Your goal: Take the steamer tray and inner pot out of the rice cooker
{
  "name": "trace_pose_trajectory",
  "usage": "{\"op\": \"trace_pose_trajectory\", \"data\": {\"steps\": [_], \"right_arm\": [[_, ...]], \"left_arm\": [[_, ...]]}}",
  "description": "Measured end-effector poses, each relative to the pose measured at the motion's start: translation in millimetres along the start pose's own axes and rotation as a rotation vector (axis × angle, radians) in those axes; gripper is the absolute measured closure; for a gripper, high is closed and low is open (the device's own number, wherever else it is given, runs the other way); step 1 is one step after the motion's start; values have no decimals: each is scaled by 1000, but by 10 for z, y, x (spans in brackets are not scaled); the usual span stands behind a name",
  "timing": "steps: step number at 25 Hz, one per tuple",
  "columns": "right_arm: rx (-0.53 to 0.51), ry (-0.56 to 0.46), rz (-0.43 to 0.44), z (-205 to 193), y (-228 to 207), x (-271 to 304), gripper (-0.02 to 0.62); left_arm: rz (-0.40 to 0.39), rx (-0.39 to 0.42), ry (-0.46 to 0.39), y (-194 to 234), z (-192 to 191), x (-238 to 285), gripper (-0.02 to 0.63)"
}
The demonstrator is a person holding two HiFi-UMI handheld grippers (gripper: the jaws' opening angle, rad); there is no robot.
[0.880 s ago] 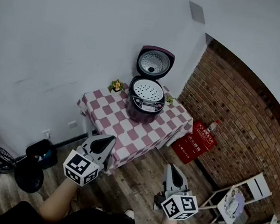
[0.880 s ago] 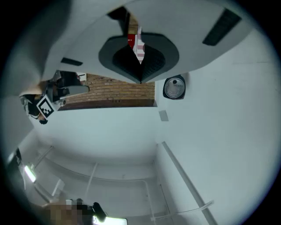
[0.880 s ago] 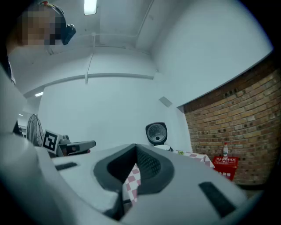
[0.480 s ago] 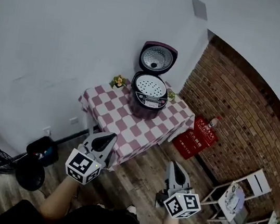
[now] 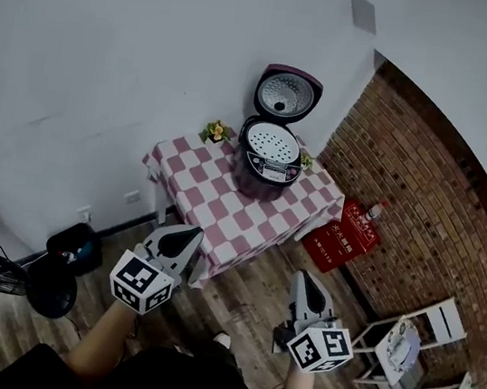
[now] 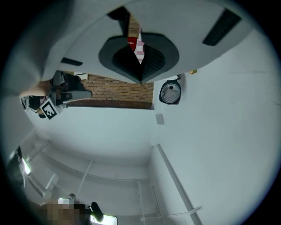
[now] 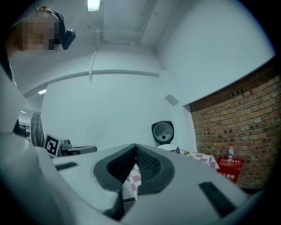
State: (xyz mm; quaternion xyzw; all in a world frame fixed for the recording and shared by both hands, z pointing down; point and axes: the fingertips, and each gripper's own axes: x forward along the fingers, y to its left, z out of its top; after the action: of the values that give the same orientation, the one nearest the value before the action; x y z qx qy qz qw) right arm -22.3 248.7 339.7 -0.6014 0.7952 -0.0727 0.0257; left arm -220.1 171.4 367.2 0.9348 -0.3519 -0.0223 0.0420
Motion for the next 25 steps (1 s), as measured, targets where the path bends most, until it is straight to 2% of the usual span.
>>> {"op": "trace_pose_trajectory", "data": {"steps": [5,12,25], "right_arm": [[-14,15,44,-8,38,141,592],[10,16,87,-66,-158,411,592],[67,28,79,-157,-1258,1055,592]], "left_arm": [[32,25,10,57,-50,-22,604],[86,55,2,194,-64,171,604],[117,39,53,371,-167,1264,604]]}}
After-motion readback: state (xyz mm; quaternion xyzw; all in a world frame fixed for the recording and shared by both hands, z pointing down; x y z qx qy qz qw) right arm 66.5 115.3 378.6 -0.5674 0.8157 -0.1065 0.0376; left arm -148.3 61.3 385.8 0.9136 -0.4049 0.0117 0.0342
